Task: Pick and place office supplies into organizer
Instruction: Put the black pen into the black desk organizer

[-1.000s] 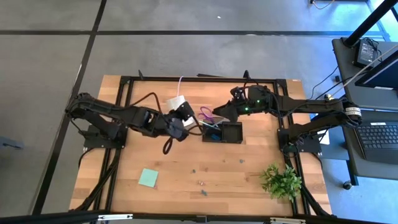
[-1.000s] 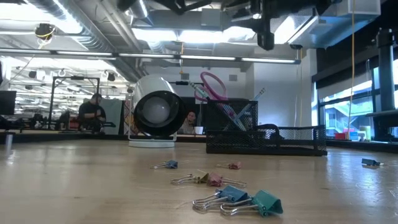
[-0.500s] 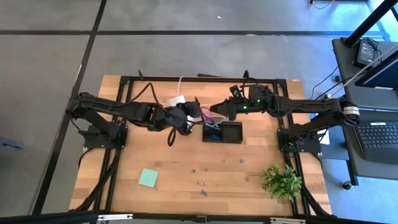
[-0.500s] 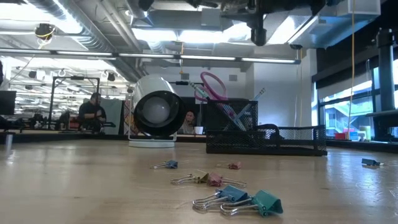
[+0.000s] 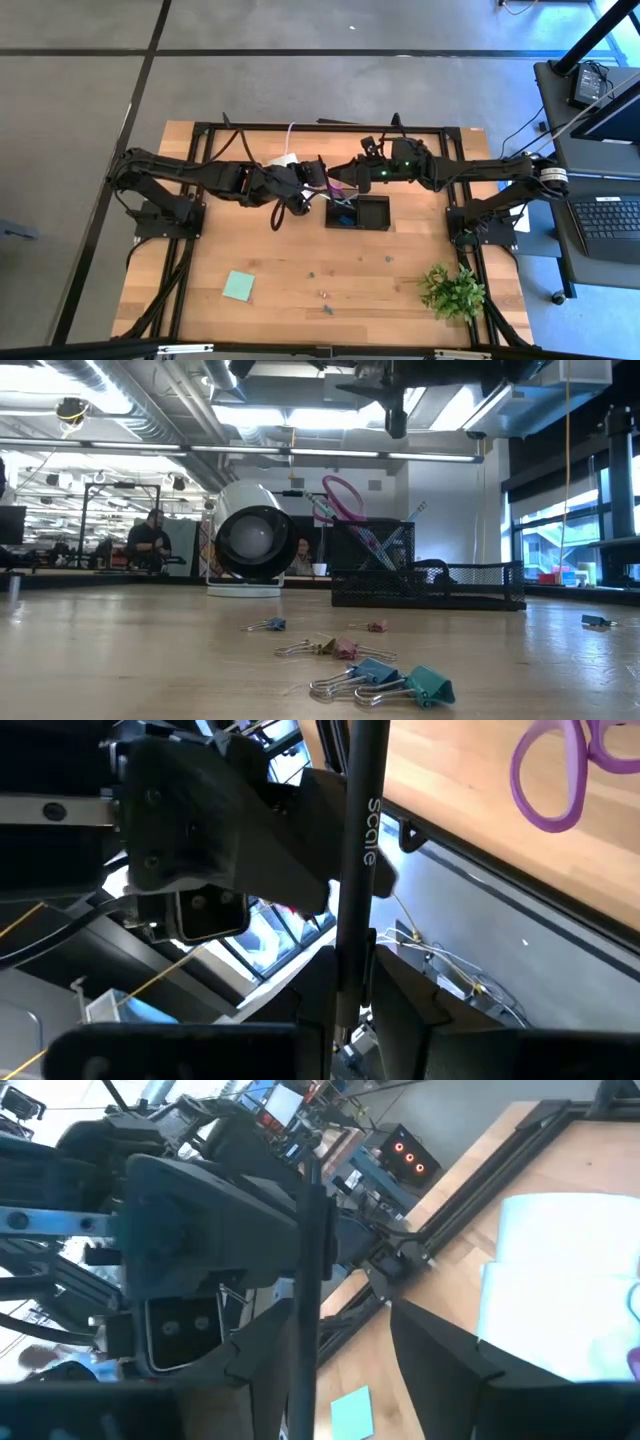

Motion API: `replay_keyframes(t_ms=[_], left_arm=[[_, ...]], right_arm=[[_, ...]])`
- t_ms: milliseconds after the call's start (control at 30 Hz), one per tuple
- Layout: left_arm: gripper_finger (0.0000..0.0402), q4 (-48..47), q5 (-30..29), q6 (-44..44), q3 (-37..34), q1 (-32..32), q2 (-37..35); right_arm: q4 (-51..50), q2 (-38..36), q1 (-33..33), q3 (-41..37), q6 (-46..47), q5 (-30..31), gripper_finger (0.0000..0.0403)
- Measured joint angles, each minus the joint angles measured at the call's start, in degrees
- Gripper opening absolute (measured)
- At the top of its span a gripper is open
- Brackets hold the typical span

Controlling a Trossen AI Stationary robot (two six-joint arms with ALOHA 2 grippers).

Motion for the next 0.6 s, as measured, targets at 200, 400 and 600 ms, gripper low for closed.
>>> replay_keyframes(t_ms=[200, 400, 600], left_arm=[[0.0045, 0.3, 0.1, 0.1, 0.0, 0.6, 0.0], [0.0045, 0.9, 0.1, 3.6, 0.0, 1.0, 0.0], [0.0045, 4.2, 0.1, 7.7, 0.0, 1.4, 0.0]], right_arm=[[3.3, 1.4, 0.0, 0.0, 0.1, -0.8, 0.0171], [4.8, 1.8, 0.0, 0.0, 0.9, -1.9, 0.0160], [4.9, 1.8, 0.0, 0.0, 0.9, -2.0, 0.0129]])
